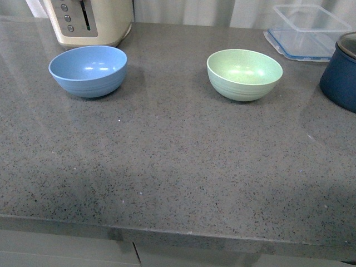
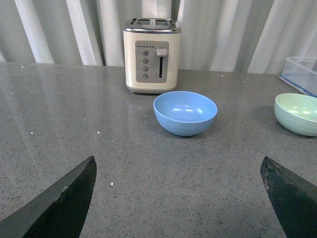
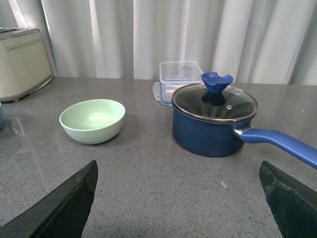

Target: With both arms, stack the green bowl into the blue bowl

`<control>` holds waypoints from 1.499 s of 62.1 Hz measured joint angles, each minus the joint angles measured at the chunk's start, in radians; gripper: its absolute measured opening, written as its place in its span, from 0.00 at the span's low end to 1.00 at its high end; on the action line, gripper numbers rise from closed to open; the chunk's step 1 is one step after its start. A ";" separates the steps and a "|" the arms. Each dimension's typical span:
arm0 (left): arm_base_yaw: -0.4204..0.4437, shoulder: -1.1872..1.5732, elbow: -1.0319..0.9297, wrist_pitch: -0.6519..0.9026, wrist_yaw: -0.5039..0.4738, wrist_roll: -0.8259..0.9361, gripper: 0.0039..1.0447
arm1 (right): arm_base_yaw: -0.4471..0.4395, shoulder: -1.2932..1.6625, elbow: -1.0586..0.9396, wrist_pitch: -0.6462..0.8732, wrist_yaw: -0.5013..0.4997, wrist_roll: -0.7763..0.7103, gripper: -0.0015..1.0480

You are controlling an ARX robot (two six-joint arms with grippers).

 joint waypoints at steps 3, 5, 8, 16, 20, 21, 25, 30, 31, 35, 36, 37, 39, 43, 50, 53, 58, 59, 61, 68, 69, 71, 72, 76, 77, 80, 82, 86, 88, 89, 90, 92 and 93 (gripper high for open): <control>0.000 0.000 0.000 0.000 0.000 0.000 0.94 | 0.000 0.000 0.000 0.000 0.000 0.000 0.90; 0.000 0.000 0.000 0.000 0.000 0.000 0.94 | 0.000 0.000 0.000 0.000 0.000 0.000 0.90; 0.000 0.000 0.000 0.000 0.000 0.000 0.94 | 0.000 0.000 0.000 0.000 0.000 0.000 0.90; 0.000 0.000 0.000 0.000 0.000 0.000 0.94 | 0.000 0.000 0.000 0.000 0.000 0.000 0.90; 0.000 0.000 0.000 0.000 0.000 0.000 0.94 | 0.000 0.000 0.000 0.000 0.000 0.000 0.90; 0.000 0.000 0.000 0.000 0.000 0.000 0.94 | 0.000 0.000 0.000 0.000 0.000 0.000 0.90; -0.002 0.002 0.001 -0.002 -0.012 -0.001 0.94 | 0.000 0.000 0.000 0.000 0.000 0.000 0.90; -0.099 0.160 0.095 -0.237 -0.387 -0.187 0.94 | 0.000 0.000 0.000 0.000 0.000 0.000 0.90; -0.105 0.191 0.109 -0.266 -0.410 -0.218 0.94 | 0.000 0.000 0.000 0.000 0.000 0.000 0.90; -0.076 0.349 0.151 -0.314 -0.653 -0.368 0.94 | 0.001 -0.001 0.000 0.000 -0.002 0.000 0.90; -0.038 0.390 0.159 -0.280 -0.669 -0.392 0.94 | 0.001 0.000 0.000 0.000 -0.003 0.000 0.90; -0.008 0.412 0.167 -0.249 -0.660 -0.401 0.94 | 0.001 0.000 0.000 -0.001 -0.002 0.000 0.90; 0.073 0.470 0.199 -0.153 -0.604 -0.392 0.94 | 0.001 0.000 0.000 -0.001 0.000 0.001 0.90; 0.163 0.546 0.249 -0.039 -0.510 -0.354 0.94 | 0.001 0.000 0.000 -0.001 -0.002 0.001 0.90; 0.282 0.806 0.382 0.147 -0.270 -0.293 0.94 | 0.001 0.000 0.000 -0.001 0.000 0.001 0.90; 0.282 0.944 0.443 0.195 -0.243 -0.261 0.94 | 0.001 0.000 0.000 -0.001 0.000 0.001 0.90; 0.252 1.151 0.571 0.156 -0.181 -0.246 0.94 | 0.001 0.000 0.000 -0.001 0.000 0.001 0.90; 0.242 1.183 0.593 0.143 -0.168 -0.245 0.94 | 0.001 0.000 0.000 -0.001 0.000 0.001 0.90; 0.211 1.256 0.649 0.103 -0.163 -0.240 0.94 | 0.001 0.000 0.000 -0.001 0.000 0.001 0.90; 0.113 1.450 0.802 0.054 -0.158 -0.237 0.94 | 0.001 0.000 0.000 -0.001 0.000 0.001 0.90; 0.108 1.461 0.811 0.053 -0.158 -0.237 0.94 | 0.001 -0.001 0.000 -0.001 0.000 0.001 0.90; 0.092 1.494 0.837 0.049 -0.162 -0.237 0.94 | 0.001 0.000 0.000 -0.001 0.000 0.001 0.90; 0.087 1.504 0.845 0.047 -0.166 -0.237 0.94 | 0.001 -0.001 0.000 -0.001 0.000 0.001 0.90; 0.056 1.570 0.898 0.045 -0.185 -0.235 0.94 | 0.001 0.000 0.000 -0.001 0.000 0.001 0.90; 0.053 1.578 0.904 0.045 -0.186 -0.235 0.94 | 0.001 0.000 0.000 -0.001 0.000 0.000 0.90; 0.042 1.610 0.932 0.045 -0.187 -0.235 0.94 | 0.001 0.000 0.000 -0.001 0.000 0.001 0.90; 0.036 1.631 0.949 0.046 -0.185 -0.235 0.94 | 0.001 0.000 0.000 -0.001 0.000 0.001 0.90; 0.029 1.678 0.991 0.047 -0.184 -0.236 0.94 | 0.001 0.000 0.000 -0.001 0.000 0.001 0.90; 0.027 1.697 1.010 0.048 -0.184 -0.236 0.94 | 0.001 0.000 0.000 -0.001 0.000 0.001 0.90; 0.027 1.703 1.016 0.050 -0.183 -0.236 0.94 | 0.001 0.000 0.000 -0.001 0.000 0.000 0.90; 0.026 1.709 1.022 0.051 -0.182 -0.236 0.94 | 0.001 -0.001 0.000 -0.001 0.000 0.001 0.90; 0.024 1.732 1.045 0.052 -0.179 -0.237 0.94 | 0.001 -0.001 0.000 -0.001 0.000 0.000 0.90; 0.024 1.738 1.051 0.052 -0.178 -0.237 0.94 | 0.001 0.000 0.000 -0.001 0.000 0.001 0.90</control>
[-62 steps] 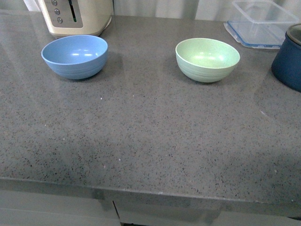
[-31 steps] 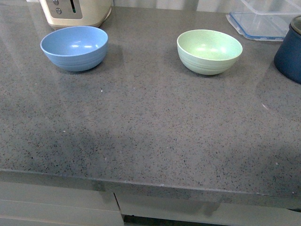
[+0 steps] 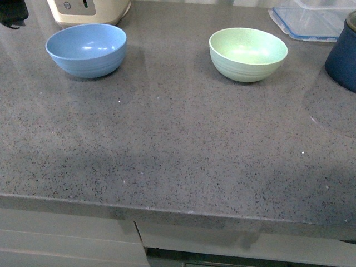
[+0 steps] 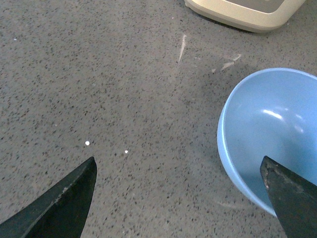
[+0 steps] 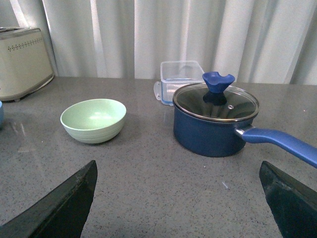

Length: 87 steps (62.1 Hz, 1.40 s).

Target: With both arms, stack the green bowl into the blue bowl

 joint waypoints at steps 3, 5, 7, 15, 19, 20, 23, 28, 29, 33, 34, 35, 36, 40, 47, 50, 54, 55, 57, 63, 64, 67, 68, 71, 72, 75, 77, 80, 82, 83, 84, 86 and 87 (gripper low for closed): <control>-0.003 0.023 0.023 0.000 0.000 0.000 0.94 | 0.000 0.000 0.000 0.000 0.000 0.000 0.90; -0.004 0.039 0.039 0.000 0.002 -0.001 0.94 | 0.000 0.000 0.000 0.000 0.000 0.000 0.90; -0.006 0.055 0.053 0.000 0.004 -0.003 0.94 | 0.000 0.000 0.000 0.000 0.000 0.000 0.90; -0.016 0.116 0.106 0.000 0.013 -0.007 0.94 | 0.000 0.000 0.000 0.000 0.000 0.000 0.90; -0.021 0.137 0.121 0.000 0.018 -0.011 0.94 | 0.000 0.000 0.000 0.000 0.000 0.000 0.90; -0.022 0.142 0.125 0.000 0.018 -0.011 0.94 | 0.000 0.000 0.000 0.000 0.000 0.000 0.90; -0.027 0.160 0.136 0.000 0.018 -0.015 0.94 | 0.000 0.000 0.000 0.000 0.000 0.000 0.90; -0.034 0.193 0.157 0.006 0.022 -0.023 0.94 | 0.000 0.000 0.000 0.000 0.000 0.000 0.90; -0.035 0.198 0.161 0.007 0.022 -0.025 0.94 | 0.000 0.000 0.000 0.000 0.000 0.000 0.90; -0.037 0.216 0.171 0.015 0.022 -0.030 0.94 | 0.000 0.000 0.000 0.000 0.000 0.000 0.90; -0.038 0.223 0.174 0.018 0.022 -0.030 0.94 | 0.000 0.000 0.000 0.000 0.000 0.000 0.90; -0.038 0.226 0.175 0.019 0.023 -0.031 0.94 | 0.000 0.000 0.000 0.000 0.000 0.000 0.90; -0.039 0.229 0.176 0.020 0.023 -0.032 0.94 | 0.000 0.000 0.000 0.000 0.000 0.000 0.90; -0.042 0.246 0.180 0.027 0.021 -0.034 0.94 | 0.000 0.000 0.000 0.000 0.000 0.000 0.90; -0.044 0.279 0.190 0.031 0.022 -0.042 0.94 | 0.000 0.000 0.000 0.000 0.000 0.000 0.90; -0.045 0.293 0.194 0.033 0.021 -0.045 0.94 | 0.000 0.000 0.000 0.000 0.000 0.000 0.90; -0.046 0.309 0.197 0.033 0.022 -0.049 0.94 | 0.000 0.000 0.000 0.000 0.000 0.000 0.90; -0.046 0.313 0.198 0.034 0.022 -0.053 0.94 | 0.000 0.000 0.000 0.000 0.000 0.000 0.90; -0.046 0.319 0.198 0.037 0.021 -0.057 0.94 | 0.000 0.000 0.000 0.000 0.000 0.000 0.90; -0.047 0.331 0.200 0.058 0.002 -0.081 0.94 | 0.000 0.000 0.000 0.000 0.000 0.000 0.90; -0.047 0.331 0.200 0.074 -0.005 -0.085 0.92 | 0.000 0.000 0.000 0.000 0.000 0.000 0.90; -0.047 0.331 0.200 0.106 -0.011 -0.103 0.86 | 0.000 0.000 0.000 0.000 0.000 0.000 0.90; -0.047 0.331 0.200 0.112 -0.011 -0.108 0.84 | 0.000 0.000 0.000 0.000 0.000 0.000 0.90; -0.047 0.328 0.200 0.124 -0.009 -0.114 0.77 | 0.000 0.000 0.000 0.000 0.000 0.000 0.90; -0.047 0.327 0.200 0.125 -0.010 -0.116 0.76 | 0.000 0.000 0.000 0.000 0.000 0.000 0.90; -0.047 0.323 0.200 0.125 -0.013 -0.119 0.69 | 0.000 0.000 0.000 0.000 0.000 0.000 0.90; -0.047 0.322 0.200 0.124 -0.012 -0.119 0.63 | 0.000 0.000 0.000 0.000 0.000 0.000 0.90; -0.048 0.320 0.197 0.127 -0.006 -0.121 0.55 | 0.000 0.000 0.000 0.000 0.000 0.000 0.90; -0.048 0.317 0.193 0.127 -0.004 -0.123 0.48 | 0.000 0.000 0.000 0.000 0.000 0.000 0.90; -0.048 0.315 0.188 0.127 0.000 -0.126 0.43 | 0.000 0.000 0.000 0.000 0.000 0.000 0.90; -0.048 0.315 0.186 0.127 0.000 -0.129 0.39 | 0.000 0.000 0.000 0.000 0.000 0.000 0.90; -0.048 0.313 0.181 0.127 0.005 -0.133 0.34 | 0.000 0.000 0.000 0.000 0.000 0.000 0.90; -0.048 0.313 0.179 0.127 0.006 -0.135 0.33 | 0.000 0.000 0.000 0.000 0.000 0.000 0.90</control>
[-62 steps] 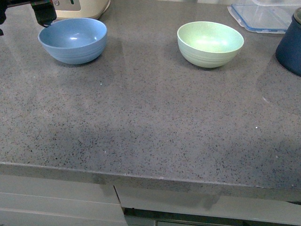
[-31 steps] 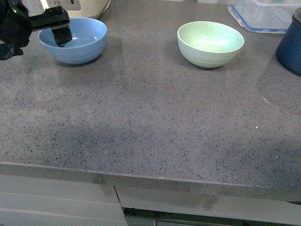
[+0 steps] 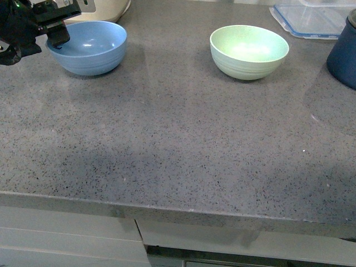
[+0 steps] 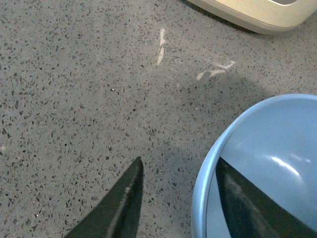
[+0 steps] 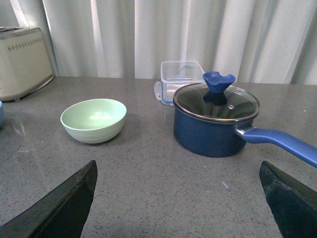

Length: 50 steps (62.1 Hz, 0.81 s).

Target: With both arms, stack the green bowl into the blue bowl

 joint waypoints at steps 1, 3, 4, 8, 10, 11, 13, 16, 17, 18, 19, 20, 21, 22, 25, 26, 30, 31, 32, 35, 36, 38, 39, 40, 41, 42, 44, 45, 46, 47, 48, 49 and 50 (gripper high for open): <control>0.000 -0.001 -0.003 0.000 0.003 -0.002 0.29 | 0.000 0.000 0.000 0.000 0.000 0.000 0.90; 0.000 -0.002 -0.006 0.000 0.004 -0.002 0.26 | 0.000 0.000 0.000 0.000 0.000 0.000 0.90; 0.000 -0.002 -0.008 0.000 0.004 -0.003 0.22 | 0.000 0.000 0.000 0.000 0.000 0.000 0.90; 0.000 -0.004 -0.014 0.002 0.006 -0.012 0.12 | 0.000 0.000 0.000 0.000 0.000 0.000 0.90; -0.001 -0.004 -0.015 0.002 0.008 -0.015 0.09 | 0.000 0.000 0.000 0.000 0.000 0.000 0.90; -0.001 -0.005 -0.016 0.003 0.008 -0.018 0.06 | 0.000 0.000 0.000 0.000 0.000 0.000 0.90; -0.002 -0.006 -0.018 0.004 0.008 -0.026 0.03 | 0.000 0.000 0.000 0.000 0.000 0.000 0.90; -0.003 -0.013 -0.018 0.004 0.010 -0.031 0.03 | 0.000 0.000 0.000 0.000 0.000 0.000 0.90; -0.004 -0.015 -0.018 0.004 0.009 -0.034 0.03 | 0.000 0.000 0.000 0.000 0.000 0.000 0.90; -0.005 -0.016 -0.018 0.004 0.009 -0.037 0.03 | 0.000 0.000 0.000 0.000 0.000 0.000 0.90; -0.006 -0.018 -0.018 0.004 0.008 -0.039 0.03 | 0.000 0.000 0.000 0.000 0.000 0.000 0.90; -0.008 -0.019 -0.018 0.004 0.008 -0.041 0.03 | 0.000 0.000 0.000 0.000 0.000 0.000 0.90; -0.009 -0.021 -0.018 0.004 0.008 -0.044 0.03 | 0.000 0.000 0.000 0.000 0.000 0.000 0.90; -0.010 -0.021 -0.018 0.004 0.009 -0.046 0.03 | 0.000 0.000 0.000 0.000 0.000 0.000 0.90; -0.016 -0.024 -0.018 0.003 0.010 -0.053 0.03 | 0.000 0.000 0.000 0.000 0.000 0.000 0.90; -0.018 -0.025 -0.018 0.003 0.010 -0.053 0.03 | 0.000 0.000 0.000 0.000 0.000 0.000 0.90; -0.030 -0.030 -0.011 -0.003 0.014 -0.056 0.03 | 0.000 0.000 0.000 0.000 0.000 0.000 0.90; -0.032 -0.031 -0.009 -0.005 0.014 -0.058 0.03 | 0.000 0.000 0.000 0.000 0.000 0.000 0.90; -0.035 -0.032 -0.006 -0.006 0.015 -0.059 0.03 | 0.000 0.000 0.000 0.000 0.000 0.000 0.90; -0.049 -0.034 0.009 -0.013 0.018 -0.069 0.03 | 0.000 0.000 0.000 0.000 0.000 0.000 0.90; -0.052 -0.034 0.016 -0.016 0.019 -0.071 0.03 | 0.000 0.000 0.000 0.000 0.000 0.000 0.90; -0.061 -0.034 0.030 -0.023 0.020 -0.077 0.03 | 0.000 0.000 0.000 0.000 0.000 0.000 0.90; -0.069 -0.034 0.040 -0.029 0.020 -0.081 0.03 | 0.000 0.000 0.000 0.000 0.000 0.000 0.90; -0.076 -0.034 0.052 -0.035 0.021 -0.083 0.03 | 0.000 0.000 0.000 0.000 0.000 0.000 0.90; -0.079 -0.034 0.058 -0.038 0.022 -0.085 0.03 | 0.000 0.000 0.000 0.000 0.000 0.000 0.90; -0.087 -0.034 0.069 -0.045 0.023 -0.086 0.03 | 0.000 0.000 0.000 0.000 0.000 0.000 0.90; -0.102 -0.033 0.091 -0.056 0.024 -0.093 0.03 | 0.000 0.000 0.000 0.000 0.000 0.000 0.90; -0.106 -0.032 0.097 -0.060 0.025 -0.095 0.03 | 0.000 0.000 0.000 0.000 0.000 0.000 0.90; -0.117 -0.029 0.116 -0.074 0.027 -0.100 0.03 | 0.000 0.000 0.000 0.000 0.000 0.000 0.90; -0.125 -0.025 0.130 -0.085 0.031 -0.101 0.03 | 0.000 0.000 0.000 0.000 0.000 0.000 0.90; -0.132 -0.021 0.143 -0.094 0.037 -0.104 0.03 | 0.000 0.000 0.000 0.000 0.000 0.000 0.90; -0.139 -0.016 0.155 -0.103 0.039 -0.108 0.03 | 0.000 0.000 0.000 0.000 0.000 0.000 0.90; -0.142 -0.013 0.161 -0.106 0.039 -0.108 0.03 | 0.000 0.000 0.000 0.000 0.000 0.000 0.90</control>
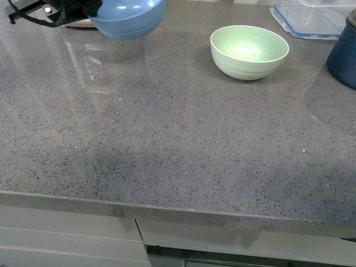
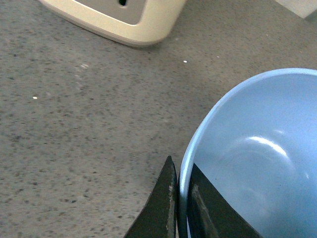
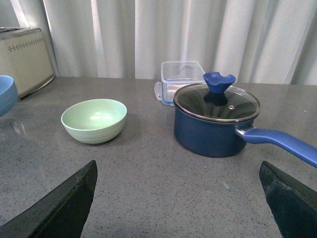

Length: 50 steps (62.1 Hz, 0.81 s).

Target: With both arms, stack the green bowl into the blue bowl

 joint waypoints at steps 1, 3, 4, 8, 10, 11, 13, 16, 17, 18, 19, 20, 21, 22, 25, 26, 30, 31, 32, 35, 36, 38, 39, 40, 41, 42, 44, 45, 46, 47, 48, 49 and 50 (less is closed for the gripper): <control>-0.006 0.007 0.011 -0.008 0.001 -0.004 0.03 | 0.000 0.000 0.000 0.000 0.000 0.000 0.90; -0.013 0.013 0.022 -0.017 0.002 -0.010 0.03 | 0.000 0.000 0.000 0.000 0.000 0.000 0.90; -0.018 0.020 0.032 -0.025 0.004 -0.013 0.03 | 0.000 0.000 0.000 0.000 0.000 0.000 0.90; -0.035 0.049 0.063 -0.051 0.007 -0.023 0.03 | 0.000 0.000 0.000 0.000 0.000 0.000 0.90; -0.046 0.069 0.079 -0.066 0.008 -0.028 0.03 | 0.000 0.000 0.000 0.000 0.000 0.000 0.90; -0.048 0.074 0.082 -0.069 0.008 -0.029 0.03 | 0.000 0.000 0.000 0.000 0.000 0.000 0.90; -0.055 0.086 0.087 -0.077 0.009 -0.037 0.03 | 0.000 0.000 0.000 0.000 0.000 0.000 0.90; -0.063 0.102 0.094 -0.087 0.009 -0.042 0.03 | 0.000 0.000 0.000 0.000 0.000 0.000 0.90; -0.066 0.109 0.098 -0.092 0.009 -0.044 0.03 | 0.000 0.000 0.000 0.000 0.000 0.000 0.90; -0.068 0.113 0.100 -0.095 0.009 -0.044 0.03 | 0.000 0.000 0.000 0.000 0.000 0.000 0.90; -0.070 0.116 0.101 -0.097 0.008 -0.045 0.03 | 0.000 0.000 0.000 0.000 0.000 0.000 0.90; -0.072 0.123 0.104 -0.101 0.008 -0.048 0.03 | 0.000 0.000 0.000 0.000 0.000 0.000 0.90; -0.074 0.125 0.105 -0.103 0.008 -0.050 0.03 | 0.000 0.000 0.000 0.000 0.000 0.000 0.90; -0.077 0.129 0.108 -0.106 0.008 -0.051 0.03 | 0.000 0.000 0.000 0.000 0.000 0.000 0.90; -0.082 0.136 0.113 -0.108 0.008 -0.057 0.03 | 0.000 0.000 0.000 0.000 0.000 0.000 0.90; -0.083 0.138 0.114 -0.108 0.008 -0.059 0.03 | 0.000 0.000 0.000 0.000 0.000 0.000 0.90; -0.089 0.139 0.117 -0.109 0.008 -0.063 0.03 | 0.000 0.000 0.000 0.000 0.000 0.000 0.90; -0.089 0.140 0.119 -0.109 0.008 -0.064 0.03 | 0.000 0.000 0.000 0.000 0.000 0.000 0.90; -0.090 0.140 0.121 -0.111 0.008 -0.064 0.03 | 0.000 0.000 0.000 0.000 0.000 0.000 0.90; -0.092 0.140 0.127 -0.113 0.008 -0.066 0.03 | 0.000 0.000 0.000 0.000 0.000 0.000 0.90; -0.092 0.140 0.128 -0.113 0.008 -0.066 0.03 | 0.000 0.000 0.000 0.000 0.000 0.000 0.90; -0.093 0.140 0.133 -0.113 0.008 -0.066 0.03 | 0.000 0.000 0.000 0.000 0.000 0.000 0.90; -0.093 0.140 0.135 -0.114 0.008 -0.066 0.03 | 0.000 0.000 0.000 0.000 0.000 0.000 0.90; -0.093 0.141 0.136 -0.114 0.007 -0.066 0.03 | 0.000 0.000 0.000 0.000 0.000 0.000 0.90; -0.093 0.141 0.137 -0.114 0.007 -0.066 0.03 | 0.000 0.000 0.000 0.000 0.000 0.000 0.90; -0.093 0.141 0.140 -0.116 0.007 -0.066 0.03 | 0.000 0.000 0.000 0.000 0.000 0.000 0.90; -0.093 0.144 0.144 -0.119 0.007 -0.066 0.03 | 0.000 0.000 0.000 0.000 0.000 0.000 0.90; -0.093 0.145 0.145 -0.119 0.007 -0.066 0.03 | 0.000 0.000 0.000 0.000 0.000 0.000 0.90; -0.093 0.147 0.147 -0.120 0.007 -0.066 0.03 | 0.000 0.000 0.000 0.000 0.000 0.000 0.90; -0.093 0.148 0.148 -0.120 0.007 -0.066 0.03 | 0.000 0.000 0.000 0.000 0.000 0.000 0.90; -0.093 0.149 0.148 -0.120 0.007 -0.066 0.03 | 0.000 0.000 0.000 0.000 0.000 0.000 0.90; -0.093 0.151 0.149 -0.120 0.007 -0.065 0.03 | 0.000 0.000 0.000 0.000 0.000 0.000 0.90; -0.093 0.151 0.149 -0.120 0.006 -0.066 0.03 | 0.000 0.000 0.000 0.000 0.000 0.000 0.90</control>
